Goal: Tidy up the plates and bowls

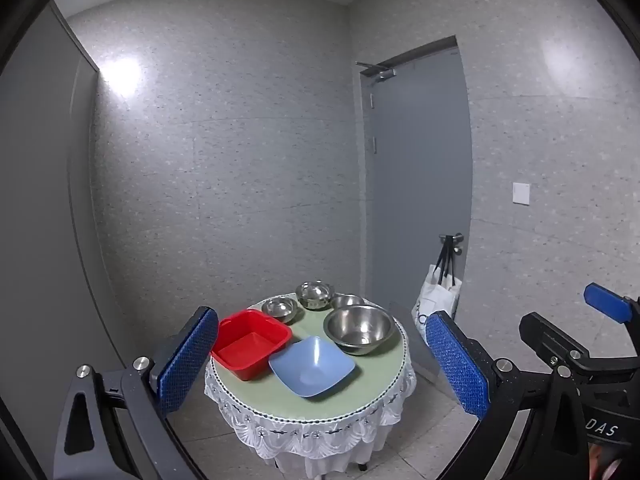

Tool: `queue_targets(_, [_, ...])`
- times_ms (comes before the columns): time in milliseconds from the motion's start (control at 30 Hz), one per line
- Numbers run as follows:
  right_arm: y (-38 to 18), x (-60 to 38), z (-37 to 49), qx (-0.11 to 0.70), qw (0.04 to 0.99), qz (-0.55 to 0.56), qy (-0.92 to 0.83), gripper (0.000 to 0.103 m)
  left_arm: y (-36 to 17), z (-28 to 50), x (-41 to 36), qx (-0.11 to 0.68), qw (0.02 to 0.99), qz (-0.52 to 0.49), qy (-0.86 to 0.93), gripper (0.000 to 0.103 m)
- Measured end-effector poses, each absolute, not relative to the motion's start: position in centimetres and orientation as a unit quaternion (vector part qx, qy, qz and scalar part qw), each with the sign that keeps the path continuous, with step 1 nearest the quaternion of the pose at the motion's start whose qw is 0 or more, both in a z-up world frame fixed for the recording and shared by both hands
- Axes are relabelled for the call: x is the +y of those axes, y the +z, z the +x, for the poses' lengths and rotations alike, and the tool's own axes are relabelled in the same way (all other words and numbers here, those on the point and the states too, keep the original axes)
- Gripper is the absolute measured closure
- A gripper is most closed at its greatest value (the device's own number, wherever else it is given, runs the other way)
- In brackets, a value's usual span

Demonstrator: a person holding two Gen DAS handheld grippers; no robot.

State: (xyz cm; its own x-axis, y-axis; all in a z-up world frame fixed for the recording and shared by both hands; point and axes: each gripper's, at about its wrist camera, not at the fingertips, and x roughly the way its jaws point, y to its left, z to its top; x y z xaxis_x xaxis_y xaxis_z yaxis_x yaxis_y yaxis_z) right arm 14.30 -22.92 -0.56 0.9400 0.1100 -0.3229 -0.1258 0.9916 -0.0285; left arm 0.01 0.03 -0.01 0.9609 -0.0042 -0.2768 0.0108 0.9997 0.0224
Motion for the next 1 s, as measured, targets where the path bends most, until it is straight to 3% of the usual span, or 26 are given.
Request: queue_targets(1000, [0.5,-24.6,14.4,0.161,0.985,-0.020,0.052,0.000,0.6,-0.3,-1.0,0.137,0.990,0.020,-0.012,0.000])
